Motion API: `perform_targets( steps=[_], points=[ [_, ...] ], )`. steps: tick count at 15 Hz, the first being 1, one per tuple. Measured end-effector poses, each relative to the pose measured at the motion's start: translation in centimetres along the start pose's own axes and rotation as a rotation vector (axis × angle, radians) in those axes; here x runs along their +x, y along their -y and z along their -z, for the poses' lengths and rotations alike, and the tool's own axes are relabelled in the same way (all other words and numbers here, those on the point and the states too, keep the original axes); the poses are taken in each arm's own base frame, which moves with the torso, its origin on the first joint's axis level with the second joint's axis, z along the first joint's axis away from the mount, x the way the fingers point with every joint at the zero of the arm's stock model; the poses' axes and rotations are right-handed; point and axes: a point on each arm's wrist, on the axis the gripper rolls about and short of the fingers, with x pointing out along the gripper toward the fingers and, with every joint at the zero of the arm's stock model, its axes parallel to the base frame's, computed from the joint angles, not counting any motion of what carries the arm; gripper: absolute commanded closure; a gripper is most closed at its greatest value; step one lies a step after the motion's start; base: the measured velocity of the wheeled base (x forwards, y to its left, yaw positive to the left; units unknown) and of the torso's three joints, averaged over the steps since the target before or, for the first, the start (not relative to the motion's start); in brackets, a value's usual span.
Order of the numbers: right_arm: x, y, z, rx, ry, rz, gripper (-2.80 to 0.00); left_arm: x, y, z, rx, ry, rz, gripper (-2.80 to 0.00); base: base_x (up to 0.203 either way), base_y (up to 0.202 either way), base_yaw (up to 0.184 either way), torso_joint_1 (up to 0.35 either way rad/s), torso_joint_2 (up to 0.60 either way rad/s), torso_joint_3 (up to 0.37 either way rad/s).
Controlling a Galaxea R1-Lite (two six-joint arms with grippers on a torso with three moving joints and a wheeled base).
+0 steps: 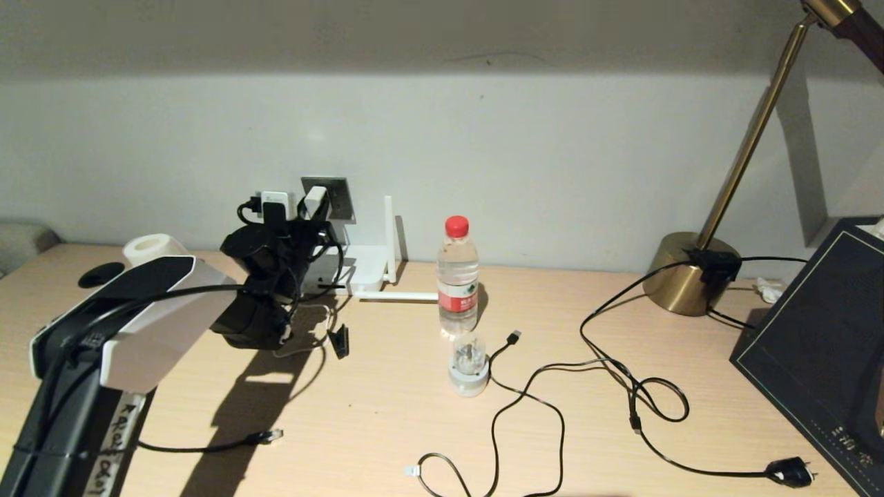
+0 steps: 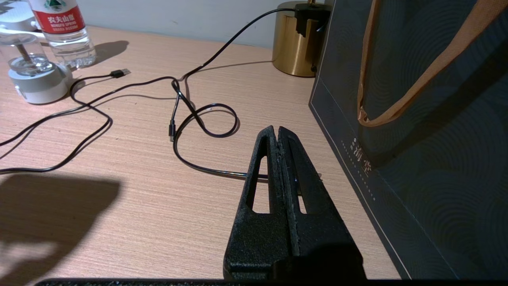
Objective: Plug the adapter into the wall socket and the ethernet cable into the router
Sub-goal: Plug plug into socket
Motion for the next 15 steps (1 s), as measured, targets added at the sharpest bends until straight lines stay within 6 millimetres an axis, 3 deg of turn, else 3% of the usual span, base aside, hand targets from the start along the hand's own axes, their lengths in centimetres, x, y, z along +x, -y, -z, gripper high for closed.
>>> perform_targets(
  steps=[15],
  points=[
    [-0.01, 0.0, -0.02, 0.0, 0.001, 0.0, 0.0, 0.18, 0.12, 0.18, -0.001, 0.0, 0.001, 0.0, 0.0, 0.0, 0.0, 0.0, 0.0, 0.0]
  ],
)
